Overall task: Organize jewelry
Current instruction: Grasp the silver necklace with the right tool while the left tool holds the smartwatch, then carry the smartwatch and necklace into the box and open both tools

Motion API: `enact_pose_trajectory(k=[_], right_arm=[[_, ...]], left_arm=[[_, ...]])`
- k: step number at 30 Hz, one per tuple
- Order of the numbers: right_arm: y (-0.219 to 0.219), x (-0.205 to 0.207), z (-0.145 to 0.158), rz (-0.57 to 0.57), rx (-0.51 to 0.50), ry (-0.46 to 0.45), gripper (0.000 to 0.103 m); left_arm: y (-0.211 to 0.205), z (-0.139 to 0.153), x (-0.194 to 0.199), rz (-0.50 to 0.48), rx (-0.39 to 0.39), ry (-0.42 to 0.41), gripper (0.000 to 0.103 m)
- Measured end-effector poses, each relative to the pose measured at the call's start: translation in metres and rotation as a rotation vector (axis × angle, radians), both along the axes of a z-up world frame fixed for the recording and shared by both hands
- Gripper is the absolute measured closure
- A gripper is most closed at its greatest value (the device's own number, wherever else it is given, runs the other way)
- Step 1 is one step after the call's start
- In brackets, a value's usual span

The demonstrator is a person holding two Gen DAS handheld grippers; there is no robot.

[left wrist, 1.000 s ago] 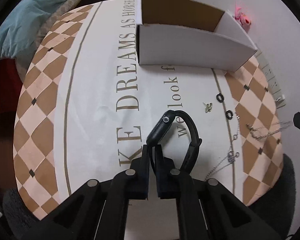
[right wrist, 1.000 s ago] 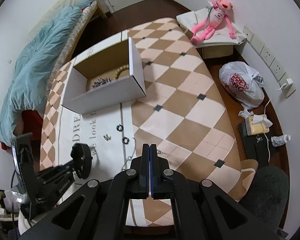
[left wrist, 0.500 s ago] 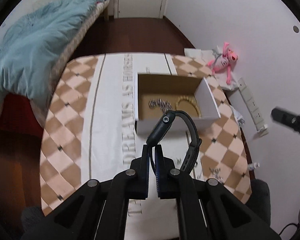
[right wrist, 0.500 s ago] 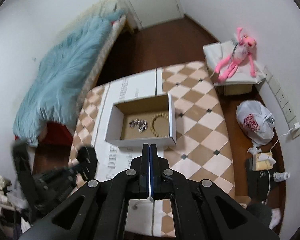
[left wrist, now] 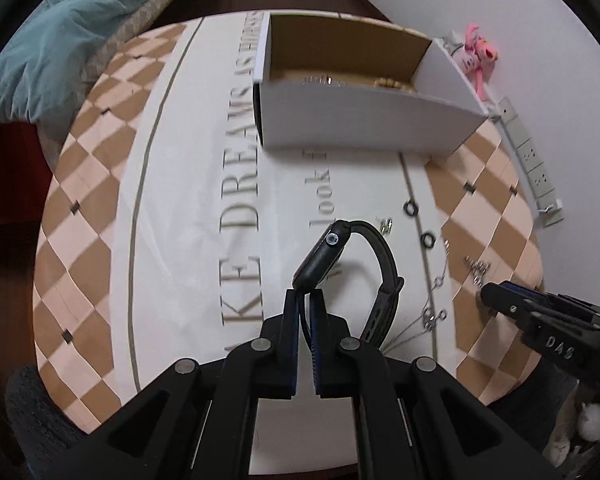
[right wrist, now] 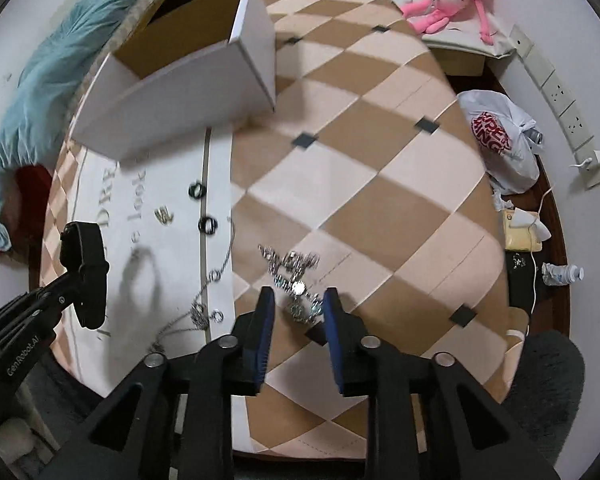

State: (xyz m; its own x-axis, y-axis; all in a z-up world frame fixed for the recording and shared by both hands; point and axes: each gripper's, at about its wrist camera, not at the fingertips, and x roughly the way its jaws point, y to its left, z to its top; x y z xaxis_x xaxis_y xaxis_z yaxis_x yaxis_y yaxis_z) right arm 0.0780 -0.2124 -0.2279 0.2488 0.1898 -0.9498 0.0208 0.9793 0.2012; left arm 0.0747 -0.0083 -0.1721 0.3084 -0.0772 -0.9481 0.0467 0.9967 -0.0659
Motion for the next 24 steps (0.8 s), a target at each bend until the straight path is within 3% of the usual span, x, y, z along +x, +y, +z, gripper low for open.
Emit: enact_pose_trajectory(k=[4,5,7,13,19,24], right_arm=[[0.016,-0.006,0.001,0.041,-0.108,-0.031,0.077],[0.018,-0.008,0.001,0.045,-0.139,-0.041,0.091],[0.019,-0.011,0.002,0.048,-0.147,-0.056,0.092],[-0.003,-0.014,0.025,-0.058,0.010,-0.086,0.096],[-0.016,-0.012,0.090,-0.081,0.112,-0.194,0.096],[-0.020,0.014,0.148,-0.051,0.186,-0.271,0.096]], left_arm=[[-0.001,-0.002,-0.002,0.000,0.006,0.003,0.100],[-0.001,-0.002,-0.003,0.001,0.008,0.001,0.100],[-0.002,-0.001,-0.005,0.001,0.003,0.000,0.100],[-0.003,0.017,-0.009,-0.010,-0.023,-0.026,0.100],[-0.003,0.056,-0.002,-0.021,-0.069,-0.093,0.100],[-0.006,0.093,0.017,-0.033,-0.121,-0.143,0.100]])
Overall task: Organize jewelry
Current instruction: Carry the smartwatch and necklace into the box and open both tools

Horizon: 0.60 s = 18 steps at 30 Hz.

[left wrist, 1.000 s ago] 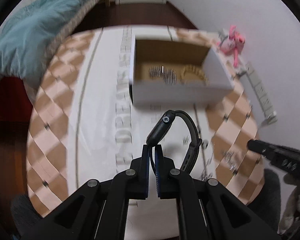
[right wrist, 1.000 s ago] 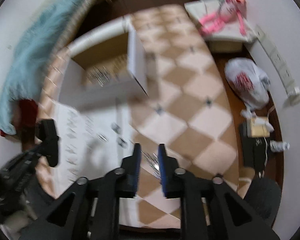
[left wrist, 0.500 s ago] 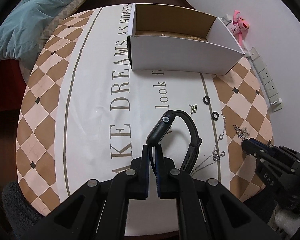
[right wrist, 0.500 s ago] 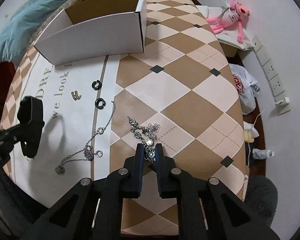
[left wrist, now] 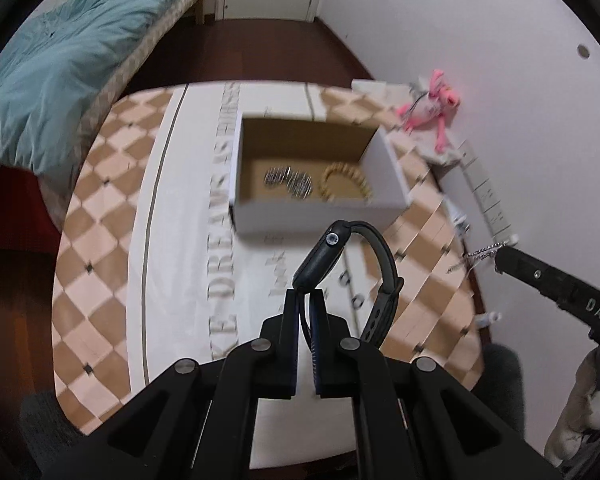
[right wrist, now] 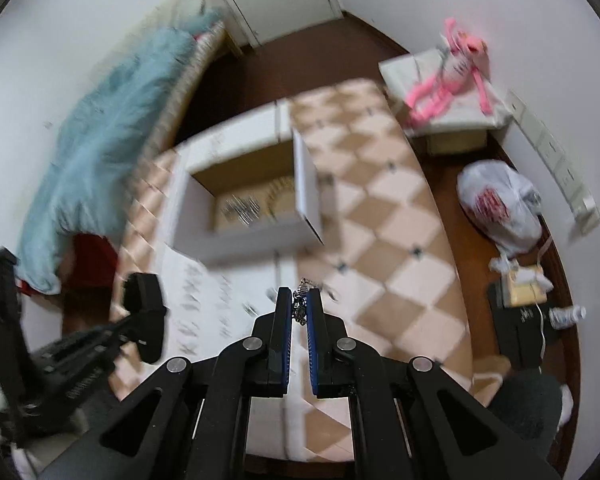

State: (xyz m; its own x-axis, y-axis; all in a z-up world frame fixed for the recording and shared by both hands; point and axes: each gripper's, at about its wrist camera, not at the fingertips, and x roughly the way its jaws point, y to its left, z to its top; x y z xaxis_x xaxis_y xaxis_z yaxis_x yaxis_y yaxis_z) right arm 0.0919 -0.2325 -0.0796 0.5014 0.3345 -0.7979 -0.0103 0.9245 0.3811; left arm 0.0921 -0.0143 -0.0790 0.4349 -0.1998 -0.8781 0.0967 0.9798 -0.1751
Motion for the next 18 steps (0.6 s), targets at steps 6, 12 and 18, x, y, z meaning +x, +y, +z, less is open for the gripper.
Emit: enact_pose_trajectory(k=[6,12,18], right_arm=[[0.013,0.047,0.034,0.064,0.005,-0.047,0.096],[0.038,0.111,0.015,0.122,-0.011,0.034,0.096],[0.056,0.150,-0.013,0.170,-0.059,0.120,0.095]], left_arm=[[0.003,0.021,0.045,0.000,-0.014,-0.029,0.100],[0.009,0.006,0.096,0.004,-0.001,0.034,0.099],[0.011,-0.011,0.137,0.027,0.036,0.106,0.092]])
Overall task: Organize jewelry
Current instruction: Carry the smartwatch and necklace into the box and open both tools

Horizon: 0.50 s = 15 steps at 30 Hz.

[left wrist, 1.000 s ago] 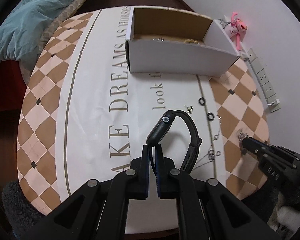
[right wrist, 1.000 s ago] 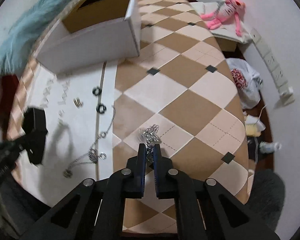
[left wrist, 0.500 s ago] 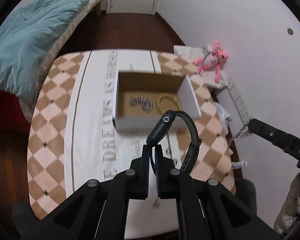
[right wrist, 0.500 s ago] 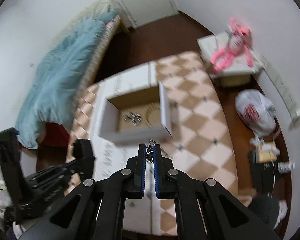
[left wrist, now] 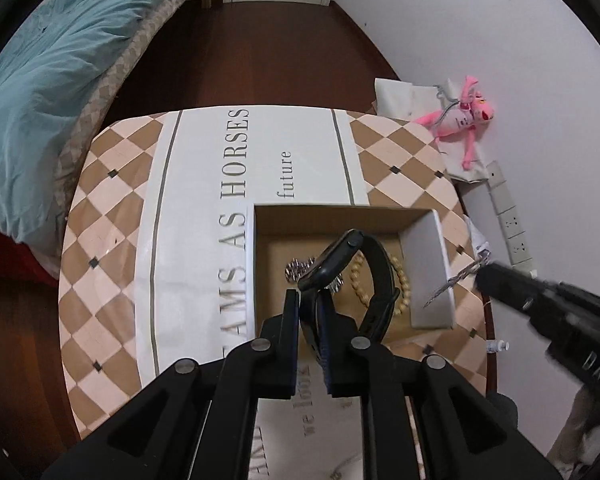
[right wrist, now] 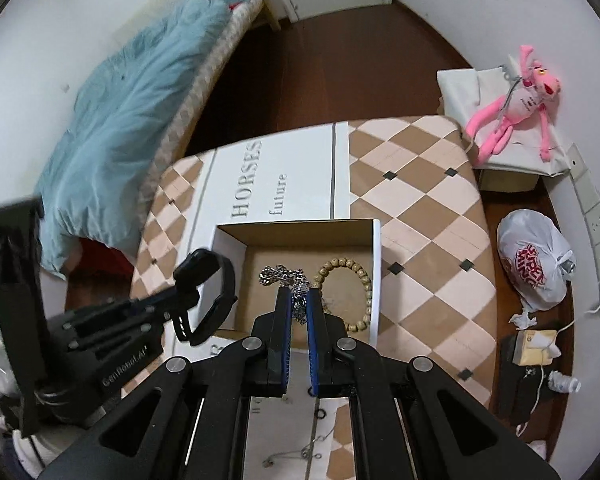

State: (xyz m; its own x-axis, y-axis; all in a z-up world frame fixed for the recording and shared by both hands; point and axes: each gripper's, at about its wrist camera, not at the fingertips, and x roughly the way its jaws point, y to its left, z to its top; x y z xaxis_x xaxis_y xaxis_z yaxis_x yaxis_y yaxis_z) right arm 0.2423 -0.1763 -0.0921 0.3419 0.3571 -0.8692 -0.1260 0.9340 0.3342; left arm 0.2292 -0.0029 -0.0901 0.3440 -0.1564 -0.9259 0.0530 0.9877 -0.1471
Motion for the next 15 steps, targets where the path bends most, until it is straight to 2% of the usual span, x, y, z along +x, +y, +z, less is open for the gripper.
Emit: enact_pose_trajectory(k=[3,4,5,6,7,8,9,10,12,14,15], right_arm=[[0.003,0.014,-0.013,0.007,-0.030,0.048,0.094],[0.003,0.016,-0.016,0.008,-0.034,0.059,0.091],[0.000,0.017,-0.019,0.004,-0.040,0.064,0.078],[-0.001,0.018,-0.021,0.000,-0.051,0.066,0.069],[-0.003,0.018,-0.022,-0.001,-0.055,0.066,0.053],[-0.004,0.018,-0.023,-0.003,-0.052,0.068,0.046],[-0.006,0.017,-0.024,-0.008,-0.057,0.072,0.045],[-0.007,0.016,-0.024,-0.014,-0.077,0.067,0.045],[-0.009,0.013,-0.026,-0.028,-0.116,0.059,0.038],[-0.009,0.010,-0.028,-0.043,-0.166,0.050,0.009],[-0.009,0.007,-0.031,-0.050,-0.213,0.038,0.006]], left_arm=[[0.001,-0.003,0.009,0.012,0.014,0.015,0.087],[0.001,-0.002,0.010,0.014,0.023,0.009,0.083],[0.001,0.000,0.011,0.015,0.035,-0.004,0.080],[0.001,0.001,0.011,0.019,0.046,-0.013,0.071],[0.002,0.002,0.011,0.026,0.060,-0.018,0.058],[0.003,0.003,0.012,0.032,0.066,-0.020,0.050],[0.004,0.003,0.011,0.037,0.071,-0.028,0.031],[0.006,0.004,0.012,0.041,0.078,-0.034,0.018],[0.009,0.002,0.010,0.060,0.112,-0.040,0.012],[0.011,-0.002,0.008,0.075,0.141,-0.036,0.010],[0.013,-0.004,0.006,0.084,0.158,-0.036,0.010]])
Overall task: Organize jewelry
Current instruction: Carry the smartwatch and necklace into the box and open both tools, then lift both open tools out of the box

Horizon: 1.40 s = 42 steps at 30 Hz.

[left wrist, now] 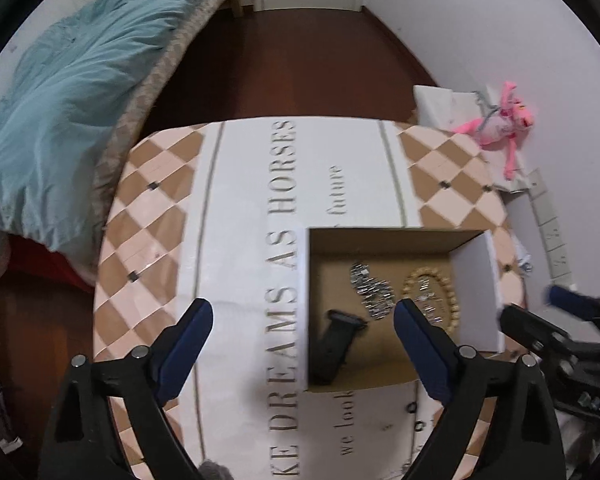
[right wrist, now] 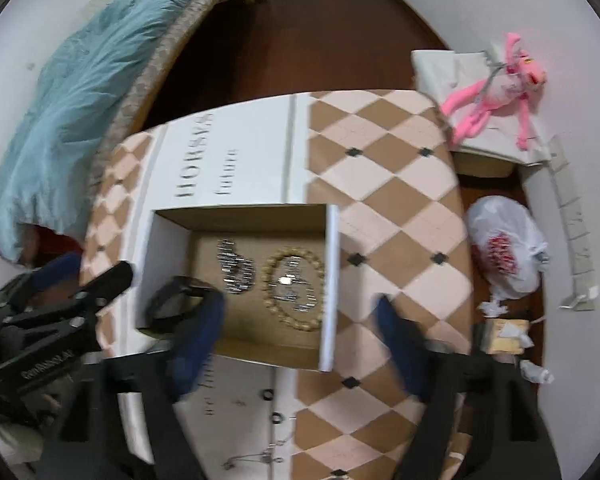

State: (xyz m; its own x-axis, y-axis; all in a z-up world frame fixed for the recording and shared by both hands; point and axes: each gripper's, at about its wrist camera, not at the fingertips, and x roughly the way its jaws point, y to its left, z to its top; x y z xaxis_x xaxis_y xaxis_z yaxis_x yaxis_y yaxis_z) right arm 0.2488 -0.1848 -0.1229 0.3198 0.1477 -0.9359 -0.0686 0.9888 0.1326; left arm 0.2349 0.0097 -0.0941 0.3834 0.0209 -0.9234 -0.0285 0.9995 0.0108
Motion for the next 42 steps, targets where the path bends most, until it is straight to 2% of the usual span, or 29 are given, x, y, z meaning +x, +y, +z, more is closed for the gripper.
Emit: enact_pose_trajectory(k=[4,8,16,20,33,38,42], right_arm=[[-0.001,-0.008,-0.014,-0.020,-0.067,0.011,0.004],[-0.001,-0.015,-0.024,-0.032,-0.100,0.006,0.002],[-0.003,-0.029,-0.020,-0.057,-0.110,-0.027,0.002],[-0.005,-0.041,-0.004,-0.072,-0.119,-0.076,0.002],[-0.014,-0.103,0.076,-0.110,-0.131,-0.283,0.002],[-0.017,-0.126,0.096,-0.113,-0.097,-0.325,0.002],[-0.021,-0.144,0.100,-0.118,-0.061,-0.322,0.002]], left_arm=[[0.002,-0.011,-0.010,0.013,0.042,0.005,0.008],[0.002,-0.023,-0.022,0.016,0.047,0.023,0.008],[0.002,-0.019,-0.036,0.038,0.056,-0.004,0.008],[0.000,-0.005,-0.044,0.035,0.056,-0.043,0.008],[-0.010,0.064,-0.098,0.028,0.055,-0.212,0.008],[-0.013,0.079,-0.117,0.030,0.042,-0.240,0.008],[-0.010,0.082,-0.132,0.040,0.042,-0.266,0.008]])
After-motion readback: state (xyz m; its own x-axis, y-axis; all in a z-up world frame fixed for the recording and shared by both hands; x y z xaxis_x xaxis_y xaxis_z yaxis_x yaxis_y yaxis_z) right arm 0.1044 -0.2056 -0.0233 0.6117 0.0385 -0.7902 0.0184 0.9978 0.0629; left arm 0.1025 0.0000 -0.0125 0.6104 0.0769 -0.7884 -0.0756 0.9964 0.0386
